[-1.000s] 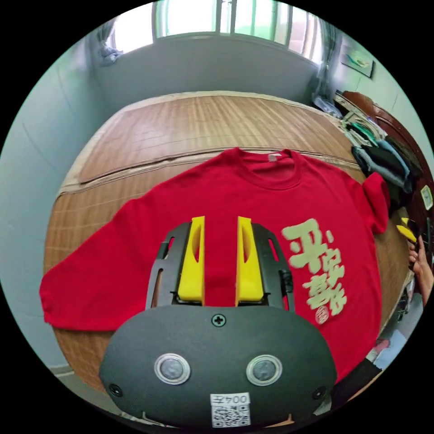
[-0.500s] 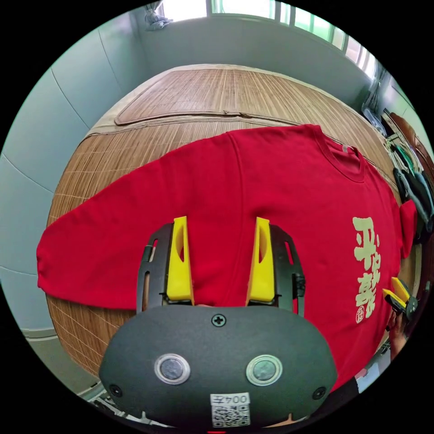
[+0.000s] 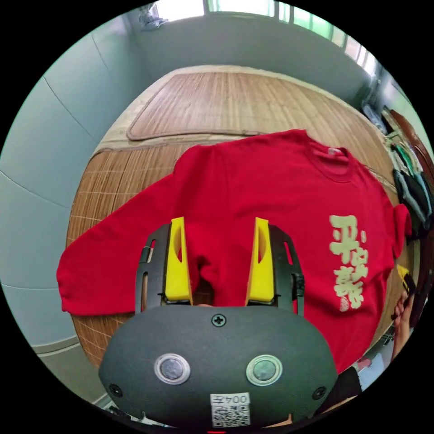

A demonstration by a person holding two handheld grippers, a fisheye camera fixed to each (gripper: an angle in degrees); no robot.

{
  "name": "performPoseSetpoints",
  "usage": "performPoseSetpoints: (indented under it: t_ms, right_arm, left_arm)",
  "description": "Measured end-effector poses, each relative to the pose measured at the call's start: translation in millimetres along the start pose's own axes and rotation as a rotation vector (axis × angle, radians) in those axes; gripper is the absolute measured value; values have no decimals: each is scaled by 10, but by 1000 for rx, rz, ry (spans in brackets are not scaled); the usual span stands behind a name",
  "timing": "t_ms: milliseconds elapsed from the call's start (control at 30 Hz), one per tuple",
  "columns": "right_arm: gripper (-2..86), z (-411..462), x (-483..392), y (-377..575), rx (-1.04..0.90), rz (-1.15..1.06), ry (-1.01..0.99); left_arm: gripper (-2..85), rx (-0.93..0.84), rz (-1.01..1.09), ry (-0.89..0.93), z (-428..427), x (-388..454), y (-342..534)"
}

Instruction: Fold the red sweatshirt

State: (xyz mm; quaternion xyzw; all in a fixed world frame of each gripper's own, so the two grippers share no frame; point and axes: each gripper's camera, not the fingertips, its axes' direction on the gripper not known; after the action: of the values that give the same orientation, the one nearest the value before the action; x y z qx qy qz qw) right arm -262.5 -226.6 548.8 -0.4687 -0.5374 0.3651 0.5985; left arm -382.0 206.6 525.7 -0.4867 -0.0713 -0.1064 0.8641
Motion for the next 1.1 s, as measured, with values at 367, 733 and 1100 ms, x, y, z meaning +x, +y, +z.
performPoseSetpoints:
  t_ms: [367, 733, 1100]
  right_arm:
    - [162, -945, 3063, -1533, 392, 792, -345]
    - [74, -1795, 2746, -1920, 381, 347, 405]
    - [133, -1113, 2568, -1545, 207, 246, 264]
  left_arm:
    - [218, -15, 172, 52, 379, 2017, 838]
    - [220, -10, 155, 54, 431, 2052, 904]
    - [220, -18, 150, 57, 477, 2098, 889]
